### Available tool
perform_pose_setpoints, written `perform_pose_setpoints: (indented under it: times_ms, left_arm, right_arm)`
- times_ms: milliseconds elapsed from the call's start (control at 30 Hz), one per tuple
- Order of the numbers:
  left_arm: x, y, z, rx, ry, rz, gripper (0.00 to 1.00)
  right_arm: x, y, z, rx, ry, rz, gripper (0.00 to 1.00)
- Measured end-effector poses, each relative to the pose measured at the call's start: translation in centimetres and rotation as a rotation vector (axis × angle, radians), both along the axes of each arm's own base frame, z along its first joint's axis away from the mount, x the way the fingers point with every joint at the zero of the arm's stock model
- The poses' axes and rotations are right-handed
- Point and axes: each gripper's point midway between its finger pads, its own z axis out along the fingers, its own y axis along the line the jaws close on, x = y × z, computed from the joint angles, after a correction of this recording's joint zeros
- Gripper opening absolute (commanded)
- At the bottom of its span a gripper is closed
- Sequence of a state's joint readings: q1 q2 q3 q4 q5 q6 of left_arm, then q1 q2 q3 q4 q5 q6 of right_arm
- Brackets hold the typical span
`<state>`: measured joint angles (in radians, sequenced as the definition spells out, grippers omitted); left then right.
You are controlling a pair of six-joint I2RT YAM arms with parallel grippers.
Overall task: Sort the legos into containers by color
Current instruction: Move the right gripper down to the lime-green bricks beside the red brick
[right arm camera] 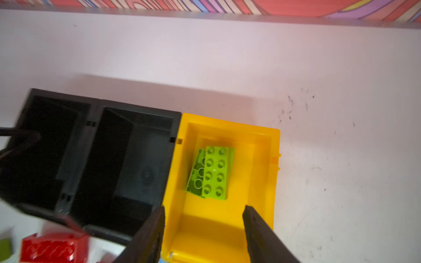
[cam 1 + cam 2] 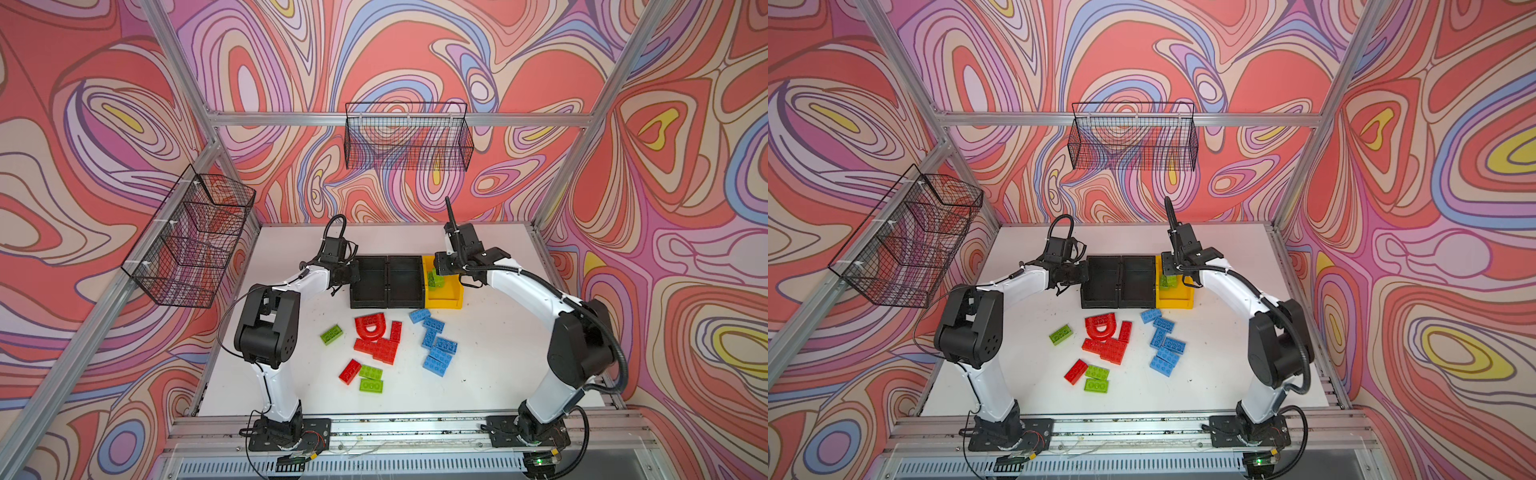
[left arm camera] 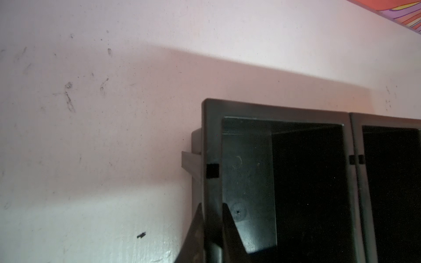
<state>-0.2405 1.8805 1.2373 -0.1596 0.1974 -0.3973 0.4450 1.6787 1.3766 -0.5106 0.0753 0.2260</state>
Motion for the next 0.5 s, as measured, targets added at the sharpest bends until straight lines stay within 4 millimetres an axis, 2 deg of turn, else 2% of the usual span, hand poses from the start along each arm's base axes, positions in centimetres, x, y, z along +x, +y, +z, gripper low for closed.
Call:
perform_pose_setpoints:
  times_ms: [67, 133, 333, 500]
  left_arm:
    - [0.0, 0.0, 0.0, 0.001, 0.0, 0.0, 0.04]
    - [0.0, 0.0, 0.0, 0.001, 0.0, 0.0, 0.04]
    - [0.0, 0.0, 0.0, 0.001, 0.0, 0.0, 0.04]
    - [0.0, 0.0, 0.0, 0.001, 0.0, 0.0, 0.04]
  right_arm:
    - [-2.1, 2.4, 1.0, 0.024, -0.021, 0.066, 0.59]
    - [-4.8, 5.3, 0.5, 0.051, -0.012, 0.152, 0.59]
    - [-13.3, 12.5, -4.5, 0.052, 0.148, 0.418, 0.63]
    - [-19.8, 16.7, -6.6, 0.013, 0.223, 0.633, 0.62]
